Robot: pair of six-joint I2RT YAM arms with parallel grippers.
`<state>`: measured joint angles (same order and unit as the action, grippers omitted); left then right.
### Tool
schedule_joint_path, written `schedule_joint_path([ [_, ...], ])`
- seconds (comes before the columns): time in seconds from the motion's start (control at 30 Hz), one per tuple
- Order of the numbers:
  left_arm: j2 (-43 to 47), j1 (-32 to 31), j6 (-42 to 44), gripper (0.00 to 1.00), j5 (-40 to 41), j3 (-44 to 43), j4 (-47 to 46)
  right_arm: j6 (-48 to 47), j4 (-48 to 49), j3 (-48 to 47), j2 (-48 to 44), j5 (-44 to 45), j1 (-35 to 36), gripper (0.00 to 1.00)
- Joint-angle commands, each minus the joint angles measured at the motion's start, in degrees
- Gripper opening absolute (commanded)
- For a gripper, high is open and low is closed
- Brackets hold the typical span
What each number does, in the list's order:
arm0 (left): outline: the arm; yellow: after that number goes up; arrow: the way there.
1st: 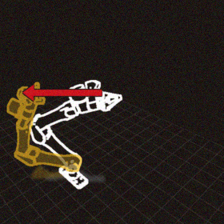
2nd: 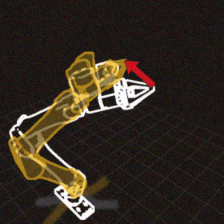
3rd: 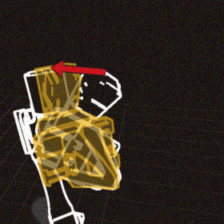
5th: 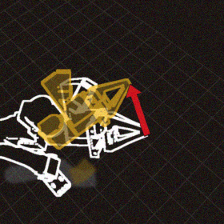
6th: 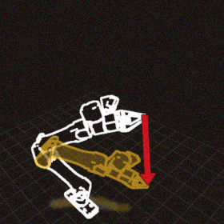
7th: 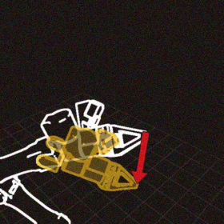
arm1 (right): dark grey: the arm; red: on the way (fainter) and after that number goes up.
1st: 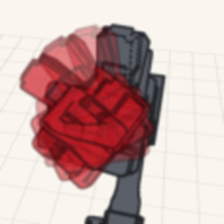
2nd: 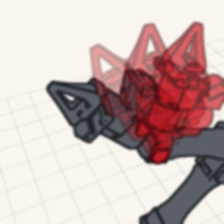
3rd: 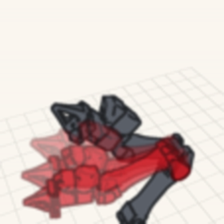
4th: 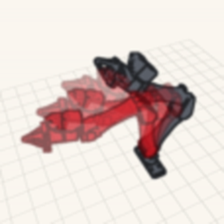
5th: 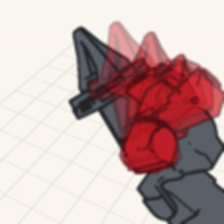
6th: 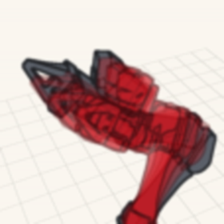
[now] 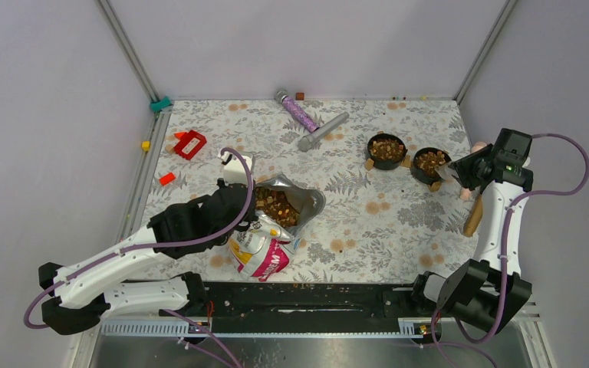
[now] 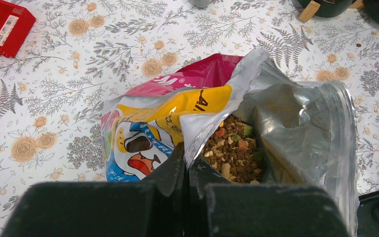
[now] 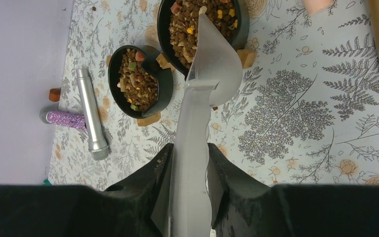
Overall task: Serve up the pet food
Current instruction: Pour the pet food into the pet food bowl.
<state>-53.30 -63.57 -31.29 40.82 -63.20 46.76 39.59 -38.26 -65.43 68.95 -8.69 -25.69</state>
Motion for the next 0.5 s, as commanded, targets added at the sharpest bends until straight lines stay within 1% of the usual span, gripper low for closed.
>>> schedule_joint_path([
  [0.0,2.1,-1.3,-0.1,0.0,0.4,-1.7,-7.7,-1.6,-1.3,-3.1,-0.5,0.5,-0.3,0.0],
  [0.1,2.2,-1.4,-0.2,0.0,0.5,-1.7,-7.7,-2.8,-3.2,-4.7,1.0,-0.6,-0.3,0.0],
  [0.2,2.4,-1.4,-0.3,0.0,0.7,-1.7,-7.7,-1.5,0.7,-2.1,-0.5,-0.3,-0.3,0.0],
  [0.23,2.5,-1.4,-0.2,0.0,0.6,-1.7,-7.7,-1.6,-0.1,-2.8,0.1,0.5,-0.3,0.0],
  [0.3,2.6,-1.5,-0.2,0.0,0.6,-1.7,-7.8,-3.1,-4.1,-5.0,2.0,-1.1,-0.3,0.0],
  [0.37,2.6,-1.5,-0.2,0.0,1.0,-1.7,-7.7,-1.8,-0.3,-2.5,0.5,-2.5,-0.2,0.0],
  [0.4,2.6,-1.5,-0.2,0.0,1.0,-1.7,-7.6,-1.3,1.3,-1.6,-0.2,-1.6,-0.2,0.0],
  [0.47,2.7,-1.5,-0.2,0.0,1.0,-1.7,-7.7,-2.7,-1.9,-3.7,0.4,-0.2,-0.2,0.0],
])
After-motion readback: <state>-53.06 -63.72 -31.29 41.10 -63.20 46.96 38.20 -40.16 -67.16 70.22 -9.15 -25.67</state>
